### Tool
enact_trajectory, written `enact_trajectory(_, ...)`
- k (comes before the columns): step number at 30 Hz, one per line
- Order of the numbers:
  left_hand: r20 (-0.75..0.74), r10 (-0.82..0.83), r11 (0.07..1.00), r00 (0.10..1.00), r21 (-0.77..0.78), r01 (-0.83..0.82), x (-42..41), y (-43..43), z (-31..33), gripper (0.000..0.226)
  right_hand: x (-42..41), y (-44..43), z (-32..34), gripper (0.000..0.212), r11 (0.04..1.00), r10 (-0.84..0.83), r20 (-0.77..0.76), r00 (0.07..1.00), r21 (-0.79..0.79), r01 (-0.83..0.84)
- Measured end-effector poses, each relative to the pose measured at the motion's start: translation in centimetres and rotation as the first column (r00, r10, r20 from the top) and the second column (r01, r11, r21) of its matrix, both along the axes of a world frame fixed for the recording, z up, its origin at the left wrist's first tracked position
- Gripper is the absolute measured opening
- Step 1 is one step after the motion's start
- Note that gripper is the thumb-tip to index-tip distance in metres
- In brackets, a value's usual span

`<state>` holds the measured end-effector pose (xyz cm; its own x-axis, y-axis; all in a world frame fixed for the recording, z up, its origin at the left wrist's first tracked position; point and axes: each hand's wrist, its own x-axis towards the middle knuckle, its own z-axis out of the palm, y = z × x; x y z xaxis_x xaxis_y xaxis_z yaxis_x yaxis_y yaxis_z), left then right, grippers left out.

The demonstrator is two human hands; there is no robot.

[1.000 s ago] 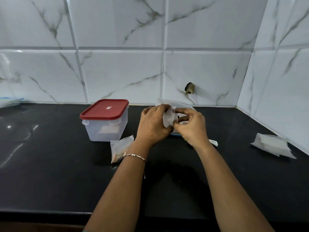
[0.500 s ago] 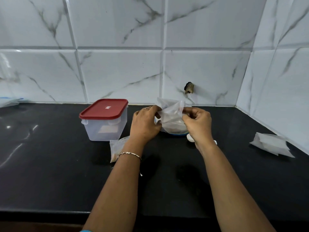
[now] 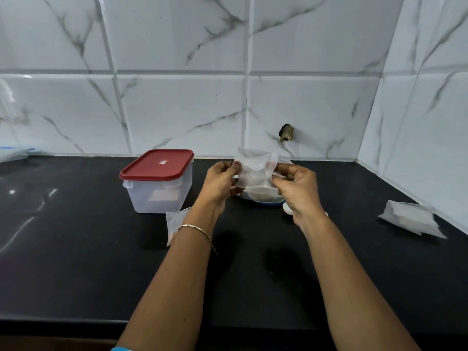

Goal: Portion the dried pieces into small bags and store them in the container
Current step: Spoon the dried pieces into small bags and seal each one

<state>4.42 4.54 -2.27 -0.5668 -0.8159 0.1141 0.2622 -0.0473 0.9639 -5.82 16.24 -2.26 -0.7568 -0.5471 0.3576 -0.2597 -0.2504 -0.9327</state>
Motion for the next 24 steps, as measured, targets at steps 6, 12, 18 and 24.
enact_trajectory(6, -0.058, 0.137, 0.991, 0.989, 0.002, -0.137, 0.2, -0.7, -0.1, 0.014, 0.3, -0.2, 0.0, 0.031, 0.998, 0.021, -0.051, 0.998, 0.067, -0.018)
enact_trajectory(12, 0.184, 0.252, 0.768, 0.950, -0.636, -0.081, 0.3, 0.2, -0.3, 0.054, -0.7, 0.0, -0.5, 0.029, 0.980, -0.126, -0.196, 0.972, 0.130, 0.153)
enact_trajectory(18, 0.295, 0.443, 0.304, 0.847, -0.938, 0.167, -0.5, 2.1, -1.7, 0.094, 0.3, 0.0, -0.3, 0.037, 0.939, -0.151, -0.416, 0.897, 0.224, 0.262)
enact_trajectory(24, 0.159, 0.475, 0.203, 0.866, -0.977, 0.067, -0.8, 1.2, -1.9, 0.055, 1.3, 0.9, 0.2, 0.046, 0.860, -0.181, -0.499, 0.847, 0.337, 0.382)
